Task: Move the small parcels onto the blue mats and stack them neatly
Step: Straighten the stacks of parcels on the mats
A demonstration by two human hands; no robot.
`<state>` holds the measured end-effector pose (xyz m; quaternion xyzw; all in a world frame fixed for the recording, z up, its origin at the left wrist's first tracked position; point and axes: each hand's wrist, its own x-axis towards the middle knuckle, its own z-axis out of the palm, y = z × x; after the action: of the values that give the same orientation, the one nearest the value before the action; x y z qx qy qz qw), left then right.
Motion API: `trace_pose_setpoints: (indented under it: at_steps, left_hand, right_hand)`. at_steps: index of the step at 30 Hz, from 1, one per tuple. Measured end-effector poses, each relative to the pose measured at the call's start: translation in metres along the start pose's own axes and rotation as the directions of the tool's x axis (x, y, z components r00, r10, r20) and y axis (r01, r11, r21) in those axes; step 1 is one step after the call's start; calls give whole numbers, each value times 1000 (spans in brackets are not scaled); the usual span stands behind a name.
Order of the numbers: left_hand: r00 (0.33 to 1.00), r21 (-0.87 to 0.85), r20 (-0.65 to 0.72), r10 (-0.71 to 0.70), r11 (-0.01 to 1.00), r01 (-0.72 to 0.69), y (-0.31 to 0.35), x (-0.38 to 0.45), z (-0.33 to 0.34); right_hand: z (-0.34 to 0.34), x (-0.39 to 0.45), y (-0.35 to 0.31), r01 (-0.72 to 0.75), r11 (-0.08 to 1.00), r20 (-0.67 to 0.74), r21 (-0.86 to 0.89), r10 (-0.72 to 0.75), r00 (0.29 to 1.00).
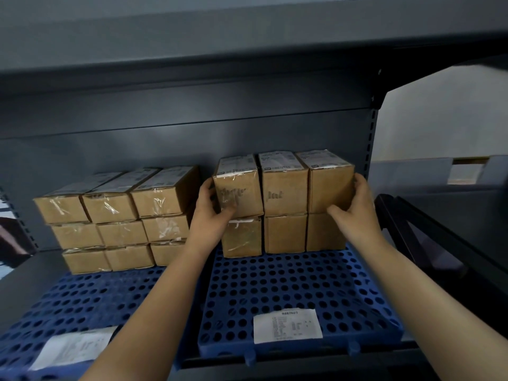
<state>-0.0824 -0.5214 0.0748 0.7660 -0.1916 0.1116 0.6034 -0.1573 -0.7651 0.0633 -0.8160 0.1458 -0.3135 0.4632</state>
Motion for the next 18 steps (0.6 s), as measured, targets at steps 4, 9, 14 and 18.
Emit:
trace_pose_setpoints:
  at_steps: [4,9,14,18]
  left_hand:
    - [997,-7,5,-80,997,80,-7,-4,1]
    - [993,-33,24,-119,992,120,-11,-7,5]
    - [988,-82,0,-153,985,153,-12,-6,6]
    - [988,-89,-13,-155,984,153,-11,-4,6]
  right_hand:
    - [0,-2,11,-86,995,59,55,83,995]
    - [0,-3,17,-125,988,118,92,113,986]
    - [0,-2,17,-104,988,154,113,86,984]
    - [2,-2,18,-80,993,166,89,65,984]
